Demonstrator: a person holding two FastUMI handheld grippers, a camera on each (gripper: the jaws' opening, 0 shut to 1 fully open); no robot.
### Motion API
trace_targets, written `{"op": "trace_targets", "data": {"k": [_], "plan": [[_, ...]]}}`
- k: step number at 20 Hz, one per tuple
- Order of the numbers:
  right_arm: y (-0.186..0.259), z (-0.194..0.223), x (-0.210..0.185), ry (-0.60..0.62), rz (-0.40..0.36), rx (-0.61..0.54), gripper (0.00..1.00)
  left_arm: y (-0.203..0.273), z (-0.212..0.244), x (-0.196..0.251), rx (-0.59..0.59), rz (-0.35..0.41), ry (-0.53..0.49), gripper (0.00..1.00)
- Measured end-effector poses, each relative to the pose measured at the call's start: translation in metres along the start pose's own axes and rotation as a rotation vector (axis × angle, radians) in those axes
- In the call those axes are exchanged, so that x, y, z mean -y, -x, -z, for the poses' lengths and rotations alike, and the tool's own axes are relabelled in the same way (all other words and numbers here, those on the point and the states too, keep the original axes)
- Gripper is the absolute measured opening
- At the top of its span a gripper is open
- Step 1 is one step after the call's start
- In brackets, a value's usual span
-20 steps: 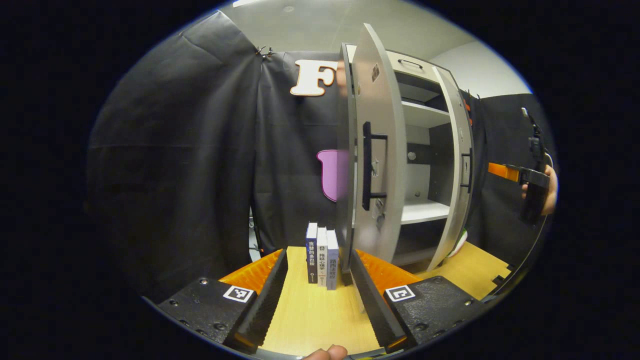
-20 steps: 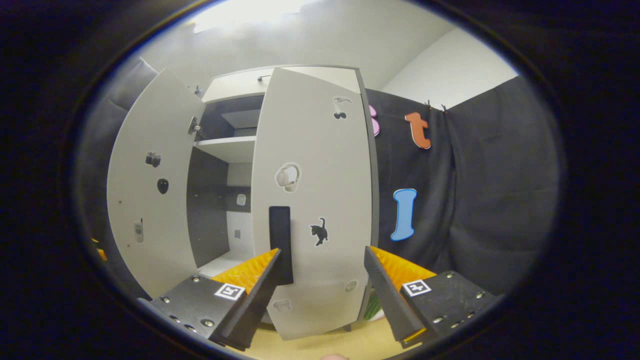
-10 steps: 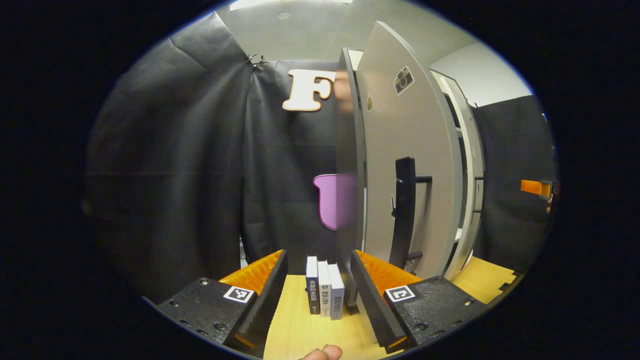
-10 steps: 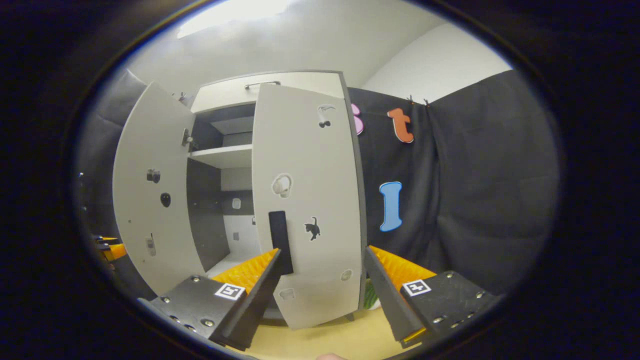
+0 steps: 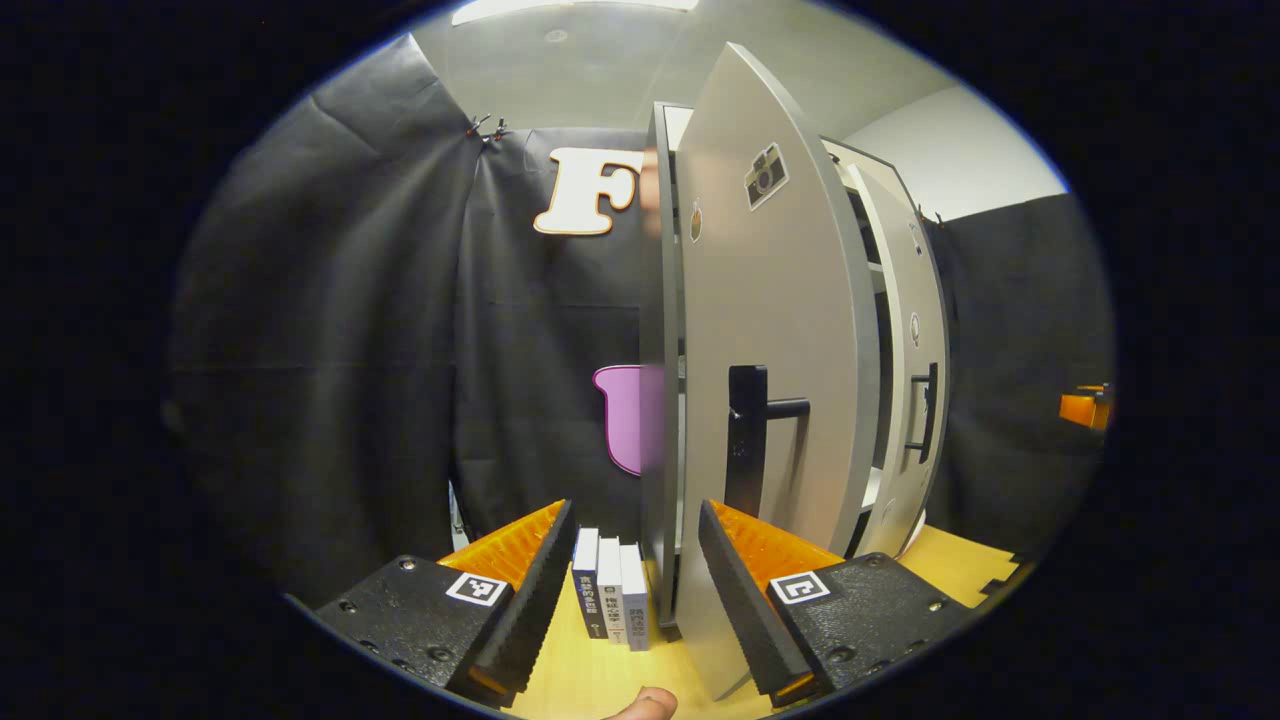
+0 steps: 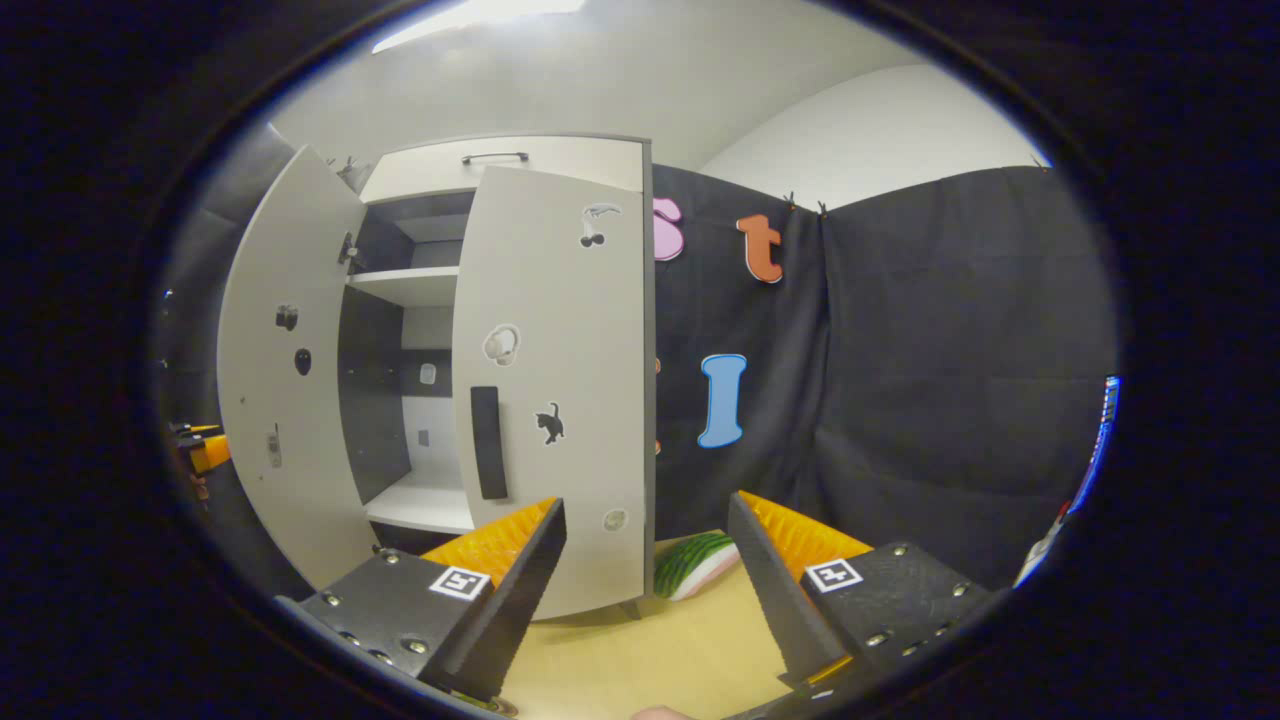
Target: Grasp the bottle in the cabinet with the left hand and place it on the coaster, then close the right door with the right hand and the left door with the left hand.
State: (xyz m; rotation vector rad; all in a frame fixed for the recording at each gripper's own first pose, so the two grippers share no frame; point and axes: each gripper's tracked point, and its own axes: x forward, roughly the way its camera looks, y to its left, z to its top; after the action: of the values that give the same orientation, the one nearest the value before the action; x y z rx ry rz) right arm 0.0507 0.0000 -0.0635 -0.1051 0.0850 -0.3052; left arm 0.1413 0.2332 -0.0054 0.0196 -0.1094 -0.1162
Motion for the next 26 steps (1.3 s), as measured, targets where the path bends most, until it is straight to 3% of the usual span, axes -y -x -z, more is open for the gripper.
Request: {"op": "trace_targets", "data": {"k": [12, 18, 19, 26], "plan": [[0.049, 0.002, 0.045, 0.006, -0.006, -0.028, 0.99, 0.002, 0.002, 0.014, -0.018, -0.066, -0.004, 0.81], [0.064, 0.003, 0.069, 0.005, 0.012, -0.039, 0.99, -0.003, 0.008, 0.043, -0.042, -0.010, 0.081, 0.80], [0.066, 0.002, 0.071, 0.012, 0.010, -0.036, 0.99, -0.004, 0.008, 0.050, -0.048, 0.001, 0.088, 0.84], [0.090, 0.000, 0.087, 0.001, 0.017, -0.016, 0.99, -0.011, 0.008, 0.072, -0.044, -0.004, 0.113, 0.85]]}}
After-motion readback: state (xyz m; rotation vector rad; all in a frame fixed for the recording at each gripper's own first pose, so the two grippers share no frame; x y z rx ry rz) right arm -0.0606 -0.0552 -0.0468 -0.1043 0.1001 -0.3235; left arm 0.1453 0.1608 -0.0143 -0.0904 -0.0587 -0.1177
